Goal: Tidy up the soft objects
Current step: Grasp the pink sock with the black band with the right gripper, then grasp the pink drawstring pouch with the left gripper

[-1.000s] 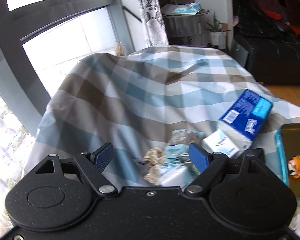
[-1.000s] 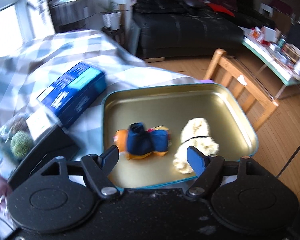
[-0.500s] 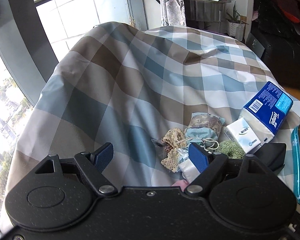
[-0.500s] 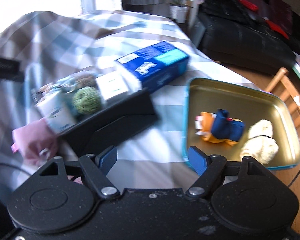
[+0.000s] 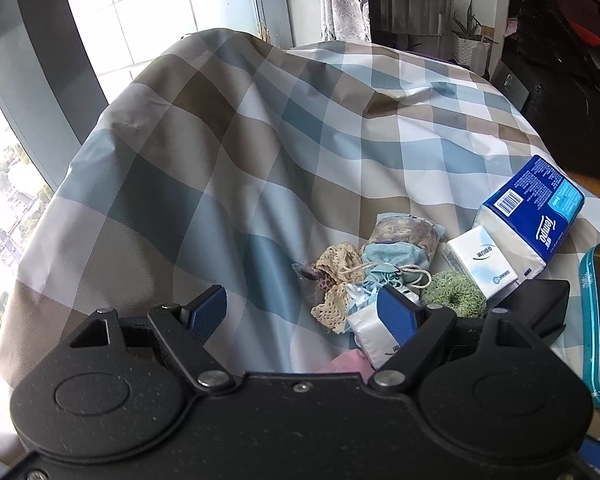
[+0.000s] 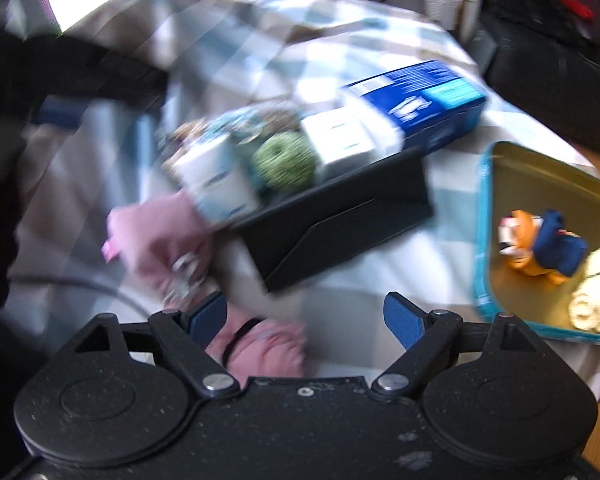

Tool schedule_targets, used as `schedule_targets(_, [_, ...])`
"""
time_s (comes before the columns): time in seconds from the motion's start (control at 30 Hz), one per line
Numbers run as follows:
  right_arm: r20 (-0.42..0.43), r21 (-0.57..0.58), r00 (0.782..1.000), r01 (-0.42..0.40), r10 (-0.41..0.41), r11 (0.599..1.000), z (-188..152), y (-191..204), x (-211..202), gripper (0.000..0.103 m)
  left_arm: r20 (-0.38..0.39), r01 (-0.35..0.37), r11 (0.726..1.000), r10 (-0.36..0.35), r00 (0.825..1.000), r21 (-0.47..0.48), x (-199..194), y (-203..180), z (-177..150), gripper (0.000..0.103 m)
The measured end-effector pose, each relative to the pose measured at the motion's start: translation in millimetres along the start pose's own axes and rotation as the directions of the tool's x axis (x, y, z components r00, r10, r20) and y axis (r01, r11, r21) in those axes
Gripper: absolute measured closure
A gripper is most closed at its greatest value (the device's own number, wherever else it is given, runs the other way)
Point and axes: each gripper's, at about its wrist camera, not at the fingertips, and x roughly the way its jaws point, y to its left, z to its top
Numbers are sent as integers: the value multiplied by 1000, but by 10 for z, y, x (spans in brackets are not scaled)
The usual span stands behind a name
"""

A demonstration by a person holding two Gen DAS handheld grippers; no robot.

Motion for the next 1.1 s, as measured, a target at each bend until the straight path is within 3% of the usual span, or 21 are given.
schedule_targets(0.13, [-41, -65, 999, 4, -7, 998, -116, 208, 161, 14, -8, 3, 1000, -3, 1000, 0, 11, -2, -2, 23])
schedule_targets(0.4, [-120, -87, 993, -1, -9, 996, -195, 307, 464, 13, -24, 18, 1000, -18, 1000, -5, 39, -7, -13, 23])
schedule_targets(0.47, [-123, -96, 992, 16, -28, 995, -233, 305, 513, 20, -30, 19, 1000, -19, 999, -2, 47, -16, -20, 23])
schedule_targets(0.53, [-138, -85, 990, 0, -12, 996, -247, 271, 540, 42, -38, 20, 1000, -19, 999, 6, 62, -29, -28, 23])
schedule_targets(0.63, [-138, -53, 990, -1, -6, 999, -236, 180, 526, 50, -75, 21, 999, -19, 997, 30, 121, -64, -53, 23])
schedule_targets(0.9, [-76, 55, 993, 93, -89, 994, -164, -234, 357, 51, -203, 23, 980, 19, 979, 199, 298, -296, -223, 24])
schedule_targets(1.1, [-50, 102, 993, 114, -109, 988, -117, -405, 239, 51, -271, 13, 973, 51, 961, 229, 417, -319, -293, 25])
